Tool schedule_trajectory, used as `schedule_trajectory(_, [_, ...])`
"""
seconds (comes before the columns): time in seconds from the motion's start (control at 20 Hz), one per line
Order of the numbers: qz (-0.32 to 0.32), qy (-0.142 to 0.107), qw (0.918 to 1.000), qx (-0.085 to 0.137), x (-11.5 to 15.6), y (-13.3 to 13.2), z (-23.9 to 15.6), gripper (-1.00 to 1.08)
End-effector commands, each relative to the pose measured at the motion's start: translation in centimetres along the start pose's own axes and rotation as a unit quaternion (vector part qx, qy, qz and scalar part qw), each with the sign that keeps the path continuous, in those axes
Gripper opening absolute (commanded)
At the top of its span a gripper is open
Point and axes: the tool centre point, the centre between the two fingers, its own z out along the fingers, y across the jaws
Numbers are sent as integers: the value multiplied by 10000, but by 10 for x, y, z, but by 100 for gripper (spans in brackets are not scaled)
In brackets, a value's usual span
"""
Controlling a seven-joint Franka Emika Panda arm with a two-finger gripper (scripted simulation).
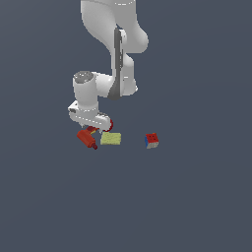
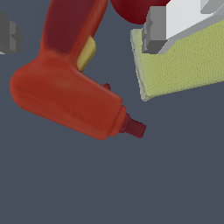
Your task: Pick up a designated object from a clutter of objects.
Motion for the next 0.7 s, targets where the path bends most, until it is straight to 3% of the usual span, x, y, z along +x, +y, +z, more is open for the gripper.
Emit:
schedule_trajectory(0.0, [66,34,10000,-23,-9,9,8,108])
schedule_trajectory(0.65, [187,80,9998,-63,-25,23,22,108])
